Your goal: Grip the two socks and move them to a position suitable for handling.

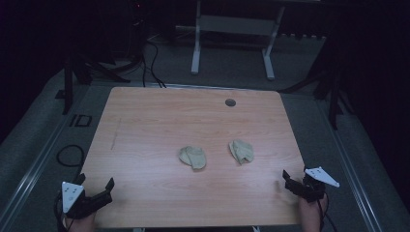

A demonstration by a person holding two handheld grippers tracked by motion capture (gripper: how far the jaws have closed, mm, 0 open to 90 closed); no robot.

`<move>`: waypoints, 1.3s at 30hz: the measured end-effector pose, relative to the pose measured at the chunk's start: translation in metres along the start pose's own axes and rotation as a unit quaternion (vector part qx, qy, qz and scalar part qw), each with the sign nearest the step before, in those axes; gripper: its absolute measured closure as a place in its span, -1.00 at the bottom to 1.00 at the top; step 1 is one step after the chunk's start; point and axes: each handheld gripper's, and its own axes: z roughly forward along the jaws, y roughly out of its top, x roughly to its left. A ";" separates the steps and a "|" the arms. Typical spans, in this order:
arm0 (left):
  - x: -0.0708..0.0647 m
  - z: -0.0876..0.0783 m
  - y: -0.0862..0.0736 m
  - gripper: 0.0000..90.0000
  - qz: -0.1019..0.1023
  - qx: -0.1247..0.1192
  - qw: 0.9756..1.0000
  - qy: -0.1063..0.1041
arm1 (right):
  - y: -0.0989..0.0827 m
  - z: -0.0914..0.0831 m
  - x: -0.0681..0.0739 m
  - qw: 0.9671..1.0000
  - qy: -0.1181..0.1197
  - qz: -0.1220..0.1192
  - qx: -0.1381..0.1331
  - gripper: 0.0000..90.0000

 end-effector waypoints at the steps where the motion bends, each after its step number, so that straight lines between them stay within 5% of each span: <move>1: 0.000 0.000 0.000 -0.97 -0.001 -0.001 1.000 -0.003 | 0.000 0.000 -0.002 1.000 0.009 0.004 0.002 -0.69; 10: -0.009 0.004 0.006 -0.97 0.005 0.001 0.999 -0.033 | 0.001 0.000 0.000 0.999 0.025 -0.007 0.030 -0.69; 11: -0.011 0.005 0.006 -0.97 0.003 0.000 0.999 -0.039 | 0.003 -0.001 0.003 0.998 0.057 0.003 0.035 -0.69; 14: -0.018 0.006 0.008 -0.97 0.004 0.008 0.999 -0.045 | 0.009 0.001 0.010 0.993 0.103 0.022 0.053 -0.69; 18: -0.022 0.006 0.011 -0.96 -0.014 -0.003 0.999 -0.049 | 0.016 0.003 0.022 0.990 0.124 0.027 0.053 -0.70; 23: -0.023 0.010 0.011 -0.96 -0.034 0.026 0.997 -0.065 | 0.027 0.018 0.041 0.986 0.147 0.019 0.078 -0.70; 28: -0.025 0.011 0.012 -0.96 -0.026 0.043 0.997 -0.064 | 0.041 0.032 0.063 0.988 0.142 -0.004 0.062 -0.47; 36: -0.025 0.009 0.011 -0.96 -0.036 0.038 0.996 -0.068 | 0.068 0.073 0.097 0.982 0.171 -0.017 0.084 -0.44; 38: -0.025 0.009 0.011 -0.96 -0.026 0.040 0.997 -0.068 | 0.073 0.080 0.106 0.984 0.153 -0.037 0.081 -0.34; 39: -0.026 0.008 0.010 -0.96 -0.027 0.036 0.997 -0.067 | 0.075 0.084 0.109 0.983 0.161 -0.038 0.085 -0.33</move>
